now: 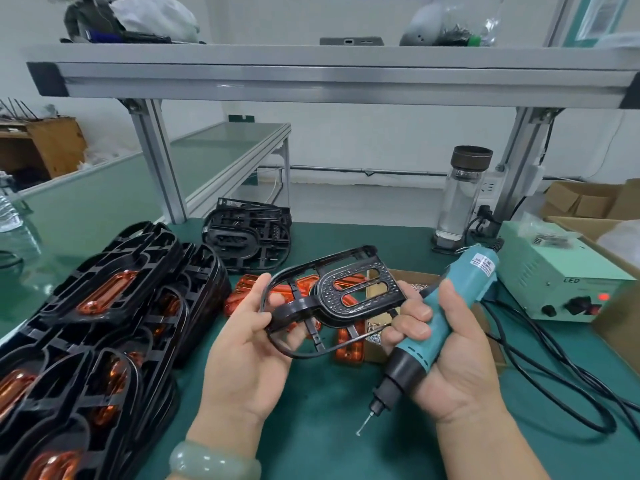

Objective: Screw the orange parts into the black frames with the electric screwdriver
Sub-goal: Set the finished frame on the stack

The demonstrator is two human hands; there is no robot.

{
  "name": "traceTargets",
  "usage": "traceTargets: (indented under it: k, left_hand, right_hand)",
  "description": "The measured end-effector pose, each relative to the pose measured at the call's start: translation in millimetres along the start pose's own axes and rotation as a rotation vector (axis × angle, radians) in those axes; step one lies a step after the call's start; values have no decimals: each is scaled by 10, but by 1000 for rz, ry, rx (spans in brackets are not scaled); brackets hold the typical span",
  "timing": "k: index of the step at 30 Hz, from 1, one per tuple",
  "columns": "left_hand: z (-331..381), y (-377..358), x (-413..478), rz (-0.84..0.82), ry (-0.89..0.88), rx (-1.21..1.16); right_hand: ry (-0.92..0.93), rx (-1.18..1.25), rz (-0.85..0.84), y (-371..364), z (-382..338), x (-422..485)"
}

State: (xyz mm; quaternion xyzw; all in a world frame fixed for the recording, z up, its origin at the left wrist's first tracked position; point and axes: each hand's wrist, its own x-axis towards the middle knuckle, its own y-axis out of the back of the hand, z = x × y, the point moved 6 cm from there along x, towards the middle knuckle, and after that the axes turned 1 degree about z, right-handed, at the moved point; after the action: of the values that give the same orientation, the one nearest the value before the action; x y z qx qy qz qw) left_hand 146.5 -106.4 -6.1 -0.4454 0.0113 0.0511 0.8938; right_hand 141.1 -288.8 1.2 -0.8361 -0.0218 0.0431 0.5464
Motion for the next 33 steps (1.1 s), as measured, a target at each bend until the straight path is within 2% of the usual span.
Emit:
traceTargets:
  k: [6,9,12,14,18,20,23,27,29,33]
  left_hand:
    - [40,-161,-64,-136,-128,75]
    - [34,-203,-77,-196,-96,88]
    - [31,-297,-137,-407,-43,12]
    - [10,-337,-177,-480,-66,105]
    - [16,-419,-184,-510,-138,261]
    - [53,-445,-177,-429,-214,339]
    - [124,-395,-128,-231,-269,316]
    - [316,-373,-137,-189,-335,358]
    - [415,-404,-190,-207,-410,488]
    - [433,-444,-277,-196,-517,906]
  right_hand:
    - [-47,-7,11,-7,45,-7]
    - [-61,29,15,-19,59,0]
    - [-81,29,28,-29,72,1]
    - [-107,8,38,-26,114,-1]
    - [-188,-3,19,-31,179,-25]
    - [-250,25,-12,-55,207,-40]
    - [-333,26,-72,-92,249,-65]
    - [-332,-8,-96,-92,153,-74]
    - [-279,11,-76,-66,40,-58]
    - [-171,12,5,16,-135,-19]
